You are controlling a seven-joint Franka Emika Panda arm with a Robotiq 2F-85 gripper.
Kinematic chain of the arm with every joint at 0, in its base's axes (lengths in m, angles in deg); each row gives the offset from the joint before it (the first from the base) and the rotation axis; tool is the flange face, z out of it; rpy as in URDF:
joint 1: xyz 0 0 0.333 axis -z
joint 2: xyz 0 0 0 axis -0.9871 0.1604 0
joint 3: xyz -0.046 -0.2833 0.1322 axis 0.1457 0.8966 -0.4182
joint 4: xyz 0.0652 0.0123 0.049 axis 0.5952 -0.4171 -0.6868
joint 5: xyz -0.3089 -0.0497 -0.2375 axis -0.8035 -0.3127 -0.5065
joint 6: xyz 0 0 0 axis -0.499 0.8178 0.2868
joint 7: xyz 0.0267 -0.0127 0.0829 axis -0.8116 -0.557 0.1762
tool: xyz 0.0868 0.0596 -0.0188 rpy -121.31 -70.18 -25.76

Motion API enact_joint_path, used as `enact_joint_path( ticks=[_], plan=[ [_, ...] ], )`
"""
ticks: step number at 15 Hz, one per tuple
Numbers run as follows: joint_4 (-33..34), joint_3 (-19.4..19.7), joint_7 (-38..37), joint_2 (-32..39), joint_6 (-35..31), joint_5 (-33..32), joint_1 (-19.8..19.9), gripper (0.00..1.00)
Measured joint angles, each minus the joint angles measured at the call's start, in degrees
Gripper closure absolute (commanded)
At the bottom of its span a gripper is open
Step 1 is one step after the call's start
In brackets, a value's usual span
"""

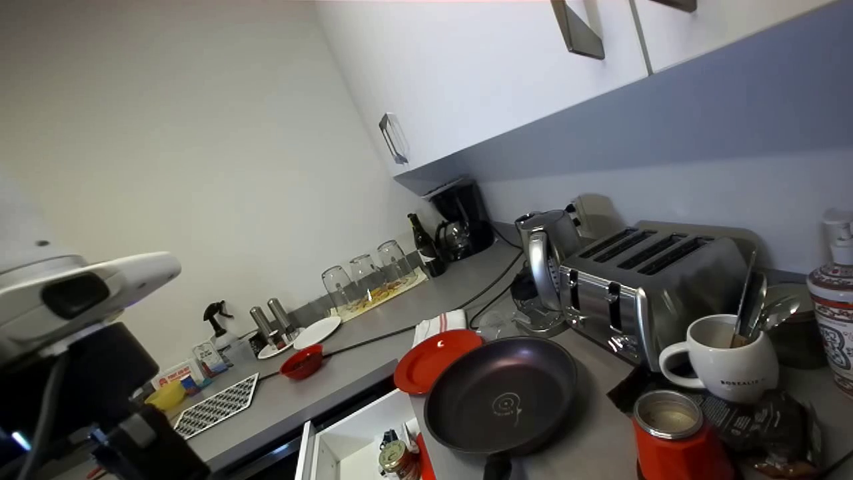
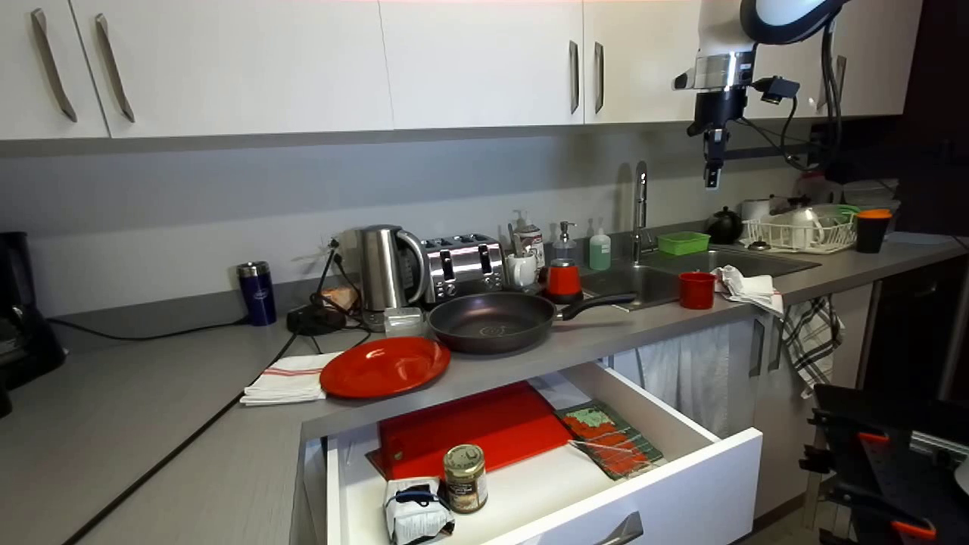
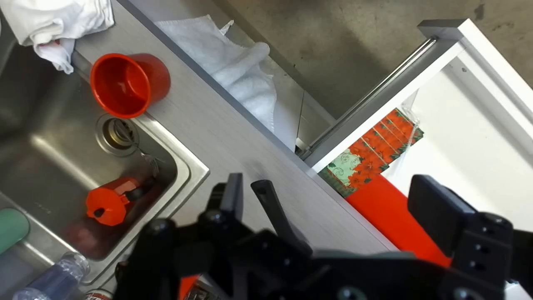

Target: Pick up the red cup and put it in the drawer

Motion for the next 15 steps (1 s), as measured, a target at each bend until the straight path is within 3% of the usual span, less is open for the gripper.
enact_joint_path(
  ticks=[8, 15],
  plan=[
    [-0.37, 1.33, 0.16, 4.13, -1.68, -3.20, 0.49, 0.00],
    [1.98, 6.58, 4.09, 10.21, -7.82, -8.03, 4.01, 0.00]
  ],
)
